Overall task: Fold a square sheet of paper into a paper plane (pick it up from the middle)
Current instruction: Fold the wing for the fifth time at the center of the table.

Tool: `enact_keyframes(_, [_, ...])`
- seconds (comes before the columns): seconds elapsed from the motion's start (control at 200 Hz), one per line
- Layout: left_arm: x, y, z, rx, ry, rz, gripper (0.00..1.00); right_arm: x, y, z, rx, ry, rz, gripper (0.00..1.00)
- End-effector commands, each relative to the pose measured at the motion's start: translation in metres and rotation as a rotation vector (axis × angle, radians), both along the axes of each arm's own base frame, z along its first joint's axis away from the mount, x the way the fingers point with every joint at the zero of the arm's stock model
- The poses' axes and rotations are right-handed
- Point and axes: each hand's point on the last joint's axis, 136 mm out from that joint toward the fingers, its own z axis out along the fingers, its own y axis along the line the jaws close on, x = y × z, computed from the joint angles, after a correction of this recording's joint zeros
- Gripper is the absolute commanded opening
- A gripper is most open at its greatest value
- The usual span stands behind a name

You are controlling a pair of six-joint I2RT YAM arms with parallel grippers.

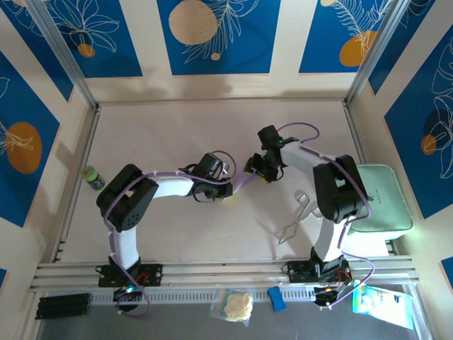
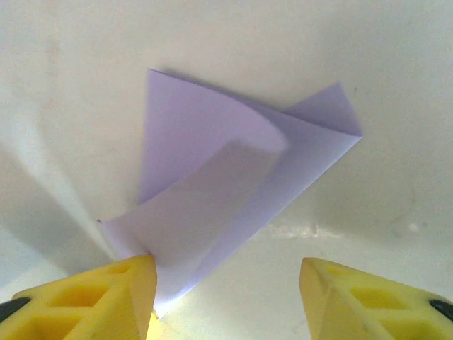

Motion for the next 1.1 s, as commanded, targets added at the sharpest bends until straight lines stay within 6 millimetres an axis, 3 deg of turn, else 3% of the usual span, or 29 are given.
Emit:
enact_keyframes(0.0, [-0.007, 0.01, -0.012, 0.042, 0.058, 0.011, 0.06, 0.011, 0.019, 0.041, 0.114, -0.2, 0.089, 0.57])
enact_keyframes(0.185, [-0.006, 0.009, -0.01, 0.038, 0.054, 0.01, 0.06, -0.007, 0.04, 0.051, 0.186, -0.28, 0.179, 0.5])
enact_keyframes(0.365, [-0.007, 0.009, -0.01, 0.039, 0.054, 0.008, 0.05, -0.016, 0.058, 0.035, 0.235, -0.253, 0.193, 0.28])
enact_keyframes(0.505, [-0.006, 0.01, -0.009, 0.041, 0.049, 0.013, 0.05, -0.016, 0.068, 0.018, 0.221, -0.207, 0.204, 0.18])
enact_keyframes(0.845, [-0.007, 0.012, -0.009, 0.042, 0.051, 0.017, 0.04, -0.013, 0.071, -0.013, 0.186, -0.145, 0.193, 0.15])
enact_keyframes(1.096, [-0.007, 0.012, -0.008, 0.042, 0.051, 0.022, 0.04, -0.011, 0.06, -0.027, 0.134, -0.123, 0.166, 0.15])
